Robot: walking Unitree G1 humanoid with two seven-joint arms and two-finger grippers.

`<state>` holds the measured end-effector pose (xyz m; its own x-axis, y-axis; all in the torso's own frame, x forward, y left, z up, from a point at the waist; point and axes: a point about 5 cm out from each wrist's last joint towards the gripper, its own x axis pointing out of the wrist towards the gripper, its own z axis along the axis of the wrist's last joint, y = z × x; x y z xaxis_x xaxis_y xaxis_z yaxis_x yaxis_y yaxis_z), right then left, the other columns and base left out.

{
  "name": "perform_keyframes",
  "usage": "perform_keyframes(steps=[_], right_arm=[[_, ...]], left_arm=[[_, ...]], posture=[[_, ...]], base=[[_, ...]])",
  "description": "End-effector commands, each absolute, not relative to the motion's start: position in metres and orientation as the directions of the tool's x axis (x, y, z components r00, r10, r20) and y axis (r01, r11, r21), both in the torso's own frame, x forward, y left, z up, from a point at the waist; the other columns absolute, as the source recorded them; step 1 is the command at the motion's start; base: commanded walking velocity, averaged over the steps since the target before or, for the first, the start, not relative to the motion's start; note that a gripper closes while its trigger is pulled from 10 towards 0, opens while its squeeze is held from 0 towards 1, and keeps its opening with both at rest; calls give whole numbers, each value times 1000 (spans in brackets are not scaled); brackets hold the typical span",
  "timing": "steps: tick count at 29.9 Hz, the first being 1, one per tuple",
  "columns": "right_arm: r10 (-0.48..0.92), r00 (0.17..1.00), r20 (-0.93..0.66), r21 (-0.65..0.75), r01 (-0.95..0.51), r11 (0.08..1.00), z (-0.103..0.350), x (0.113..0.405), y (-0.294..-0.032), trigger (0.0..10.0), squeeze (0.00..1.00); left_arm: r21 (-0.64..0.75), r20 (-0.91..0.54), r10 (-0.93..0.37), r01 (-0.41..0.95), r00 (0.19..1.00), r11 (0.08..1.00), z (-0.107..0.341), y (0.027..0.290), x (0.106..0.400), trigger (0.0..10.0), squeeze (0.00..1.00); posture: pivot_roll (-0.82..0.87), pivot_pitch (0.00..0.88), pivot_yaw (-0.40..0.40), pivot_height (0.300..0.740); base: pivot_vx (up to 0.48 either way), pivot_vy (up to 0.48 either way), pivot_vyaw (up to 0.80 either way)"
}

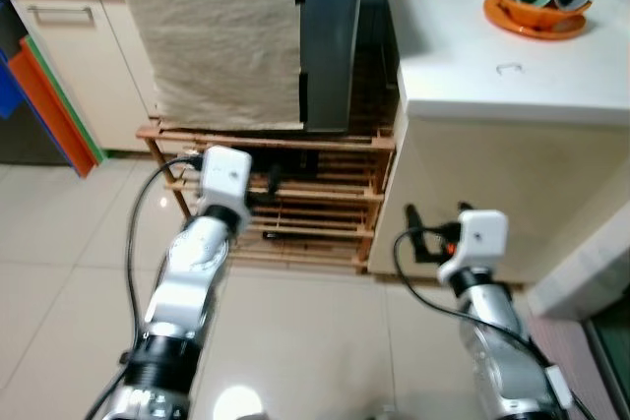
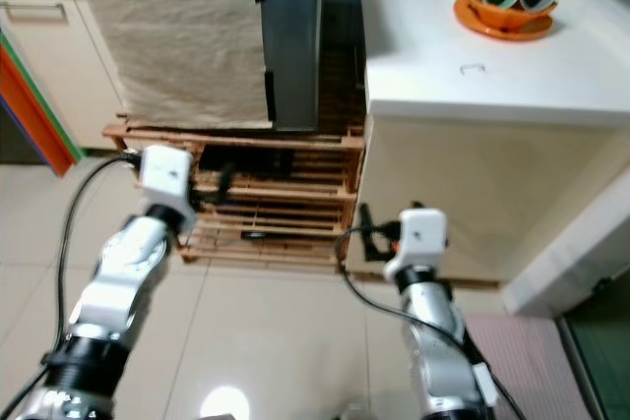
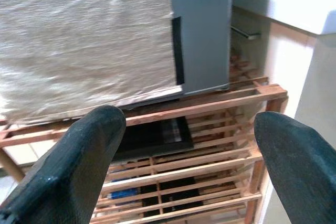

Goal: Restocking fridge

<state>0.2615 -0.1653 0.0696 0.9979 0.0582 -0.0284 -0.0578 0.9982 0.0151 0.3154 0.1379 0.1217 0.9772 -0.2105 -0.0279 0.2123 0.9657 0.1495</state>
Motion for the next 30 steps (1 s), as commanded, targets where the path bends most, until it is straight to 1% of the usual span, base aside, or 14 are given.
perform_keyframes(steps=[1,7,12,15,20,23,30], right_arm=[[55,998,-27,32,-55,998,69,261,-163,10000,0],[21,999,-28,33,-20,999,69,260,-168,10000,0],[24,1000,-17,29,-23,999,70,261,-168,10000,0],[23,1000,-14,33,-23,999,70,259,-169,10000,0],[18,1000,-18,34,-18,999,68,255,-171,10000,0],[20,1000,-22,34,-19,999,67,254,-169,10000,0],[35,999,-19,30,-35,999,68,256,-166,10000,0]], left_arm=[[151,-47,-184,189,982,970,120,148,316,10000,0],[141,-68,-178,186,982,972,114,149,314,10000,0],[138,-79,-169,178,982,974,111,150,313,10000,0],[125,-85,-147,157,985,980,107,154,312,10000,0],[144,-98,-118,131,988,981,101,163,310,10000,0],[180,-95,-128,144,987,973,102,162,310,10000,0],[203,-77,-138,151,987,967,103,159,310,10000,0]], posture=[[43,42,11,740],[40,47,12,740],[39,49,9,740],[37,52,8,740],[37,55,10,740],[38,52,13,740],[39,46,13,740]], base=[[0,480,0],[0,480,0],[0,480,0],[0,480,0],[0,480,0],[0,96,0],[0,0,0]])
